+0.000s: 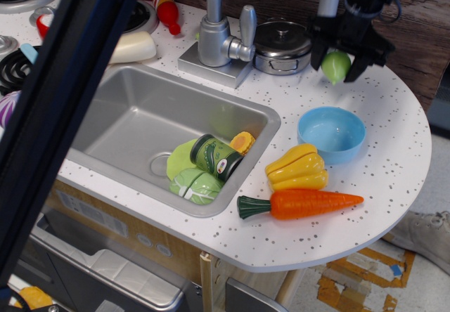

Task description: Put pear in bowl

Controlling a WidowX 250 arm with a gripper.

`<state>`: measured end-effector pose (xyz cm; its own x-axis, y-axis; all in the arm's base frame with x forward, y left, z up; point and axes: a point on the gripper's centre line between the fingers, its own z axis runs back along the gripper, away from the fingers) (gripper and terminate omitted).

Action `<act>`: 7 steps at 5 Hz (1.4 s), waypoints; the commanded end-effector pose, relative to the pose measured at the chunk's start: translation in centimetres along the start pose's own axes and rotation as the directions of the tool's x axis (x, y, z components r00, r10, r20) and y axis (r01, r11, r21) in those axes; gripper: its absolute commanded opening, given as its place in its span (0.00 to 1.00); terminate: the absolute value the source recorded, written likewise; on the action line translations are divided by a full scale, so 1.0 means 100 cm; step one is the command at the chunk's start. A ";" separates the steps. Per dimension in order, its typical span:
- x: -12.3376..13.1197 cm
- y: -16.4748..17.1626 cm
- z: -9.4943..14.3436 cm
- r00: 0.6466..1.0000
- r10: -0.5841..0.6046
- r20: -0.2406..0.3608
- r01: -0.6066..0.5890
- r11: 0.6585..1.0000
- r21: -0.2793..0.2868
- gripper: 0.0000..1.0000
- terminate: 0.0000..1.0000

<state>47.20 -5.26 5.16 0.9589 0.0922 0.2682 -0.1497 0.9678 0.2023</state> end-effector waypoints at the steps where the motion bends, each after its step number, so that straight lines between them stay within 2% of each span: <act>1: -0.008 -0.004 0.067 0.992 0.102 0.070 -0.102 0.995 -0.003 0.00 0.00; 2: -0.036 -0.001 0.060 0.991 0.135 0.015 -0.135 0.990 -0.035 0.00 0.00; 3: -0.055 -0.003 0.056 0.989 0.149 0.017 -0.148 0.988 -0.038 0.00 0.00; 4: -0.060 -0.010 0.051 0.981 0.192 -0.003 -0.192 0.977 -0.091 1.00 0.00; 6: -0.060 -0.010 0.051 0.981 0.192 -0.003 -0.192 0.977 -0.091 1.00 0.00; 7: -0.060 -0.010 0.051 0.981 0.192 -0.003 -0.192 0.977 -0.091 1.00 1.00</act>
